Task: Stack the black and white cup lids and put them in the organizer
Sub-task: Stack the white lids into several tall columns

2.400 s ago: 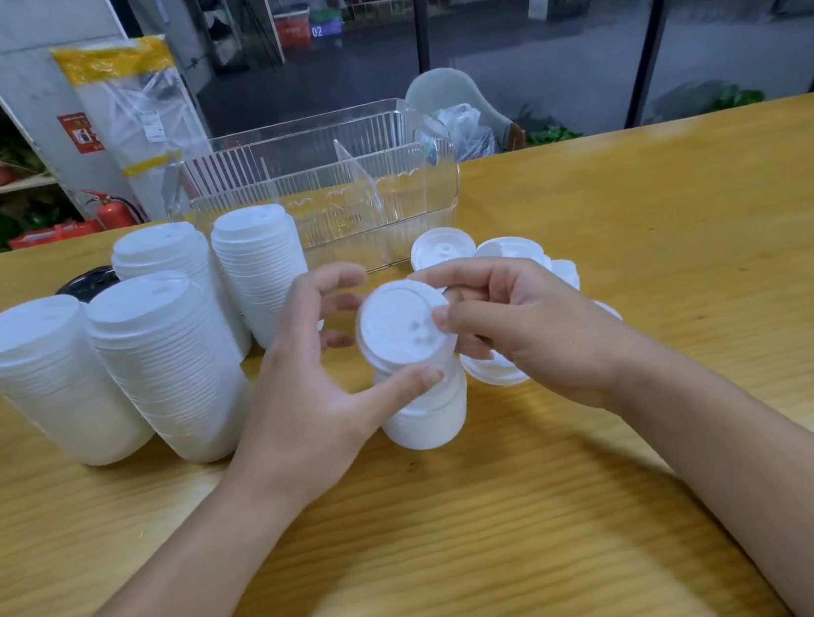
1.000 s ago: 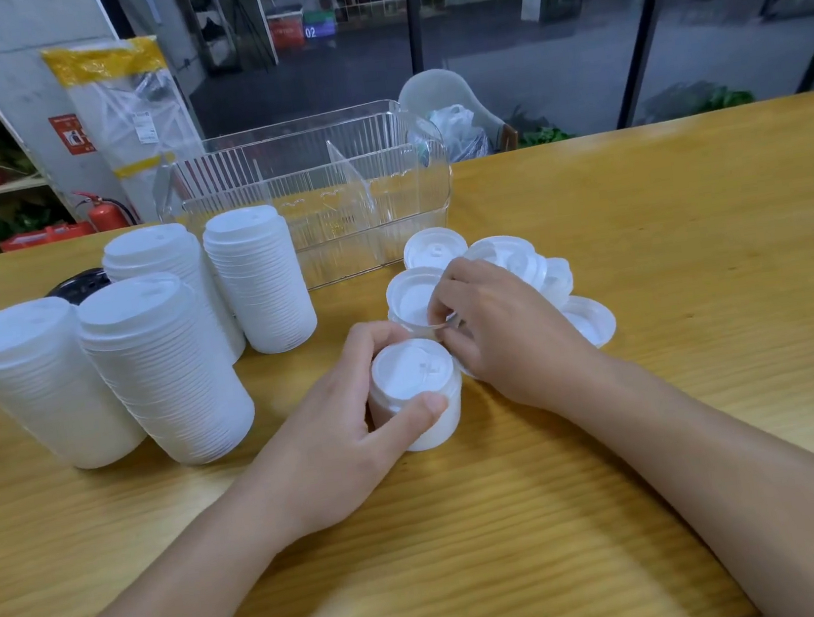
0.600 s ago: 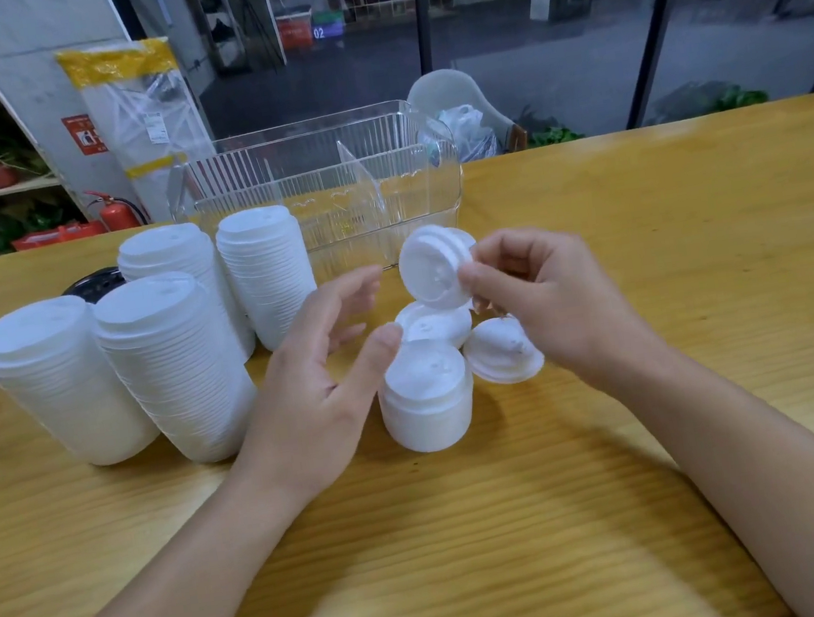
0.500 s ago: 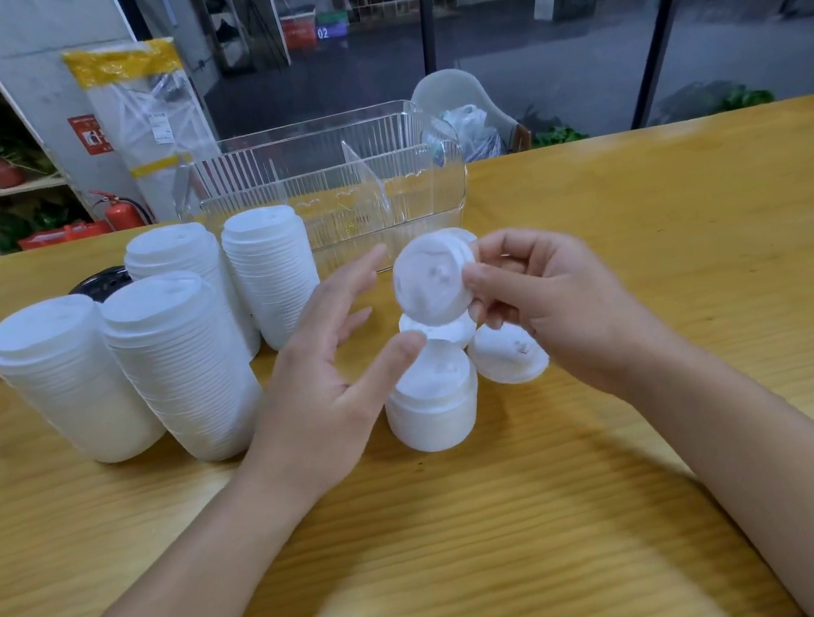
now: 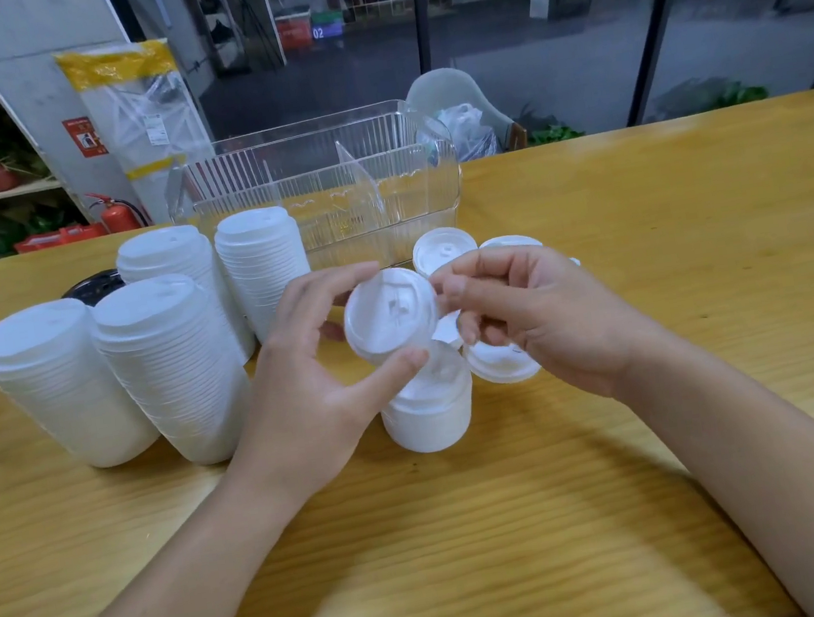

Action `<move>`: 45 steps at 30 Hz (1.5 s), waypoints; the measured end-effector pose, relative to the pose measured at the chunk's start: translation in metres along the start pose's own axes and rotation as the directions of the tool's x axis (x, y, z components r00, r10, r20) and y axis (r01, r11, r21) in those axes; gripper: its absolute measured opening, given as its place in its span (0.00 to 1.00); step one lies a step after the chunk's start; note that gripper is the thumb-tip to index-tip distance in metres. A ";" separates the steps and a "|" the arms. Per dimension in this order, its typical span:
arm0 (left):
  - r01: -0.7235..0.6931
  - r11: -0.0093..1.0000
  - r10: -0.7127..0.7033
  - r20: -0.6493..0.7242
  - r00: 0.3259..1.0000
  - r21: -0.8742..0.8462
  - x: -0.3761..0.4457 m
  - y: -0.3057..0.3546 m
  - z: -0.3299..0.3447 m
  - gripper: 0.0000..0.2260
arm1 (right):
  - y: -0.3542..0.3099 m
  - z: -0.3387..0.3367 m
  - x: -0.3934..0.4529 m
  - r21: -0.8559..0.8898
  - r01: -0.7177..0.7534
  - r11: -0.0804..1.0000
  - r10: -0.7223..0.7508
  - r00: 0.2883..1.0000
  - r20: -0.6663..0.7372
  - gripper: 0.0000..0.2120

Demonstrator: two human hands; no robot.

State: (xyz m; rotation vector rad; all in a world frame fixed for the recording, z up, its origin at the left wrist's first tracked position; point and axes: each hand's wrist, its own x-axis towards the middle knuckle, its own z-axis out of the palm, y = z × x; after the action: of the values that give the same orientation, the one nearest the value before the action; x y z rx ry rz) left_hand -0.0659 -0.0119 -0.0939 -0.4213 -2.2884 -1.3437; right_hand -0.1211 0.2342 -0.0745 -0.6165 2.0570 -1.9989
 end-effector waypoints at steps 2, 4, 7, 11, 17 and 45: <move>0.056 0.996 -0.056 -0.006 0.998 -0.070 0.000 -0.004 -0.005 0.28 | 0.003 -0.006 0.001 -0.218 0.046 0.975 -0.074 0.990 -0.123 0.07; 0.104 0.987 -0.103 0.017 0.995 -0.125 0.000 -0.006 -0.009 0.26 | 0.010 -0.009 0.003 -0.426 0.061 0.903 -0.152 0.971 -0.184 0.03; 0.097 0.991 -0.091 0.069 0.993 -0.092 0.000 -0.006 -0.011 0.24 | 0.025 -0.005 0.006 -0.623 0.026 0.782 -0.175 0.968 -0.180 0.03; 0.084 0.996 -0.081 0.138 0.987 -0.015 -0.005 0.000 -0.008 0.24 | 0.032 -0.001 0.007 -0.769 0.038 0.638 -0.177 0.979 -0.098 0.08; 0.057 0.994 -0.077 0.226 0.971 0.091 -0.009 0.005 -0.004 0.24 | 0.039 0.005 0.011 -0.875 0.130 0.466 -0.170 0.984 0.055 0.09; 0.187 0.982 -0.178 0.242 0.954 -0.015 -0.006 0.003 -0.002 0.19 | 0.025 0.004 0.005 -0.707 0.111 0.699 -0.263 0.958 -0.110 0.07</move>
State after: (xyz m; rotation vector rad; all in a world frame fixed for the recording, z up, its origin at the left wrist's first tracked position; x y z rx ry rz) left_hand -0.0592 -0.0124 -0.0936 -0.4127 -2.5573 -1.4984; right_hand -0.1277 0.2282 -0.0990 -0.7936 3.0112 -1.3371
